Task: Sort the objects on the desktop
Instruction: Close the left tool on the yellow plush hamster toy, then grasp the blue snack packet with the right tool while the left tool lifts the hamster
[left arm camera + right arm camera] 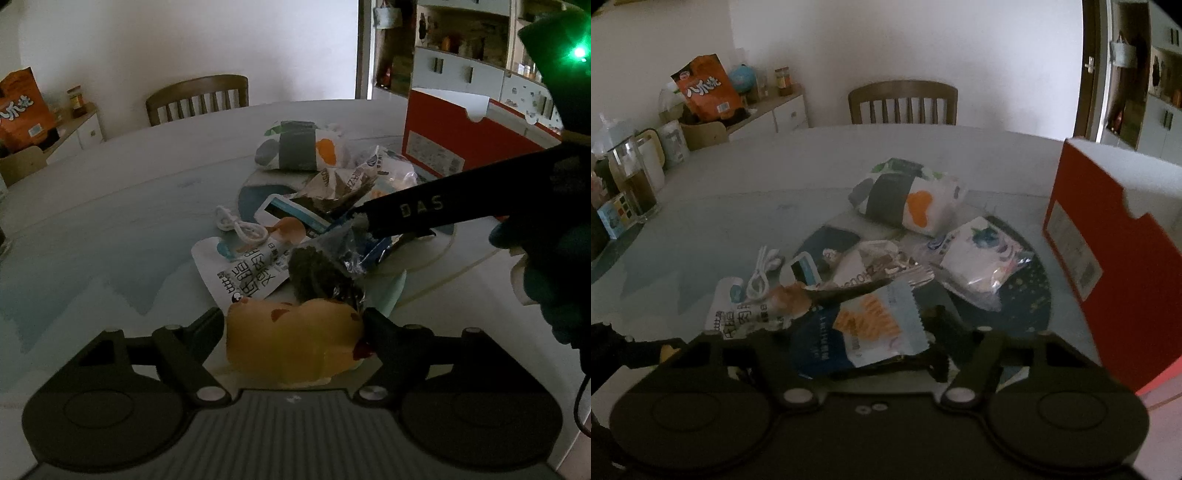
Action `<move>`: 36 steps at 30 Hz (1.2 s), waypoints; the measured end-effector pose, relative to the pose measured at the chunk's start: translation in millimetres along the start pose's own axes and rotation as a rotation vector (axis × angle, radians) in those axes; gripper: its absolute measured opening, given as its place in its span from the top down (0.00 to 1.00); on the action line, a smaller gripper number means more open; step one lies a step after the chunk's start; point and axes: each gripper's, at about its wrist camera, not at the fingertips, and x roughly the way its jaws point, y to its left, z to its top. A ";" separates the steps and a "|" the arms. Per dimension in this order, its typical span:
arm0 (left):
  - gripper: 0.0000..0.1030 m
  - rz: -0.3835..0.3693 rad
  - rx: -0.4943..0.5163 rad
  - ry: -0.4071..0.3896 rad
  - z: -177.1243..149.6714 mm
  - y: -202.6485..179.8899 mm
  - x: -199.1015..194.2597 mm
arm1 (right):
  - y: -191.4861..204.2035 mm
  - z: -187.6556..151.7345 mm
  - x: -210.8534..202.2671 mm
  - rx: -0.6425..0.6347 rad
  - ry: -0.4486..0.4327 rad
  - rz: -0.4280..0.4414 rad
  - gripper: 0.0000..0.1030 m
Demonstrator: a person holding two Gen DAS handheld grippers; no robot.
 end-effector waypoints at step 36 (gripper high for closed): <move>0.31 -0.173 0.081 -0.023 63.0 27.8 -22.9 | -8.0 29.6 -49.6 0.169 -0.017 0.015 0.89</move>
